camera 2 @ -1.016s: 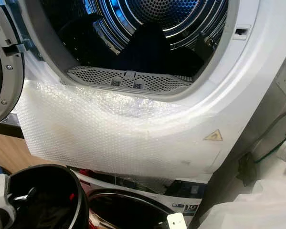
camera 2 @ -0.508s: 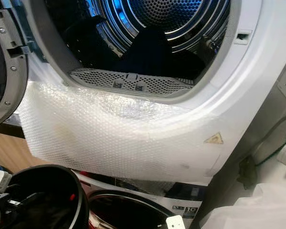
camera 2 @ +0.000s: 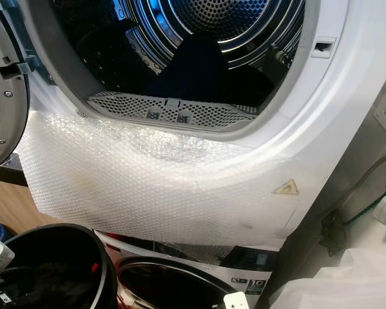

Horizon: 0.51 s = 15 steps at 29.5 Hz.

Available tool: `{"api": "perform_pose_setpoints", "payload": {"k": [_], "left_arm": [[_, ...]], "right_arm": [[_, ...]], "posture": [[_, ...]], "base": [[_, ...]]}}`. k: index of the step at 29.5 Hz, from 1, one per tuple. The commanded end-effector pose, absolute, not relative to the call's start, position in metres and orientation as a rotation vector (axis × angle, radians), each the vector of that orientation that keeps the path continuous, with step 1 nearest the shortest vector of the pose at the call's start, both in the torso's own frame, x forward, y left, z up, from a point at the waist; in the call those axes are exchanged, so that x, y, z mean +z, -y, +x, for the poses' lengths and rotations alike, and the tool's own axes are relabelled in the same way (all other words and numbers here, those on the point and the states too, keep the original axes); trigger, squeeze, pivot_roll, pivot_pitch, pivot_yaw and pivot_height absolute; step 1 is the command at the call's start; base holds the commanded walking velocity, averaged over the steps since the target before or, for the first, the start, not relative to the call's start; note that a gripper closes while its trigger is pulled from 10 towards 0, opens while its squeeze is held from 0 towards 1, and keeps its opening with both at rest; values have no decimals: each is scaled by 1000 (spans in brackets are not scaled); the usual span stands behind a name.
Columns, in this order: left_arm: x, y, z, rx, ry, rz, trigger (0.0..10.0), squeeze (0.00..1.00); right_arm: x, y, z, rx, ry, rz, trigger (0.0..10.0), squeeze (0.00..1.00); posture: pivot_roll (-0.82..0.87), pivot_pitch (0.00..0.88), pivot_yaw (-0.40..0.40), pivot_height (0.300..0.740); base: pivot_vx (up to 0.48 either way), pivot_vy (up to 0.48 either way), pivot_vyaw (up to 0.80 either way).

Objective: Clothes washing

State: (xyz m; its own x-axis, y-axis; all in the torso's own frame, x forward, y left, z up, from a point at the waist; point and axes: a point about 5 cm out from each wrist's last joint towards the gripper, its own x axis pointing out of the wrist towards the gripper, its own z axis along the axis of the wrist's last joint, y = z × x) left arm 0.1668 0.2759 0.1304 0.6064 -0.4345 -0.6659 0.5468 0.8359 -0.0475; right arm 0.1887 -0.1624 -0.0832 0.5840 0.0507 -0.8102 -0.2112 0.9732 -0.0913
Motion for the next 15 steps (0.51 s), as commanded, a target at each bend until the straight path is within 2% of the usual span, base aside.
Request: {"api": "perform_pose_setpoints", "payload": {"k": [1, 9, 12, 15], "left_arm": [[124, -279, 168, -571, -765, 221, 10000, 1000], [112, -274, 184, -621, -771, 279, 10000, 1000], [109, -260, 195, -749, -705, 279, 10000, 1000], [101, -256, 201, -794, -728, 287, 10000, 1000]], "right_arm": [[-84, 162, 188, 163, -947, -196, 10000, 0], [-84, 163, 188, 160, -945, -198, 10000, 0], [-84, 164, 187, 162, -948, -202, 10000, 0], [-84, 165, 186, 161, -950, -204, 10000, 0]], "posture": [[276, 0, 5, 740], [267, 0, 0, 740], [263, 0, -4, 740], [256, 0, -4, 740]], "base": [[0, 0, 0], [0, 0, 0], [0, 0, 0], [0, 0, 0]]}}
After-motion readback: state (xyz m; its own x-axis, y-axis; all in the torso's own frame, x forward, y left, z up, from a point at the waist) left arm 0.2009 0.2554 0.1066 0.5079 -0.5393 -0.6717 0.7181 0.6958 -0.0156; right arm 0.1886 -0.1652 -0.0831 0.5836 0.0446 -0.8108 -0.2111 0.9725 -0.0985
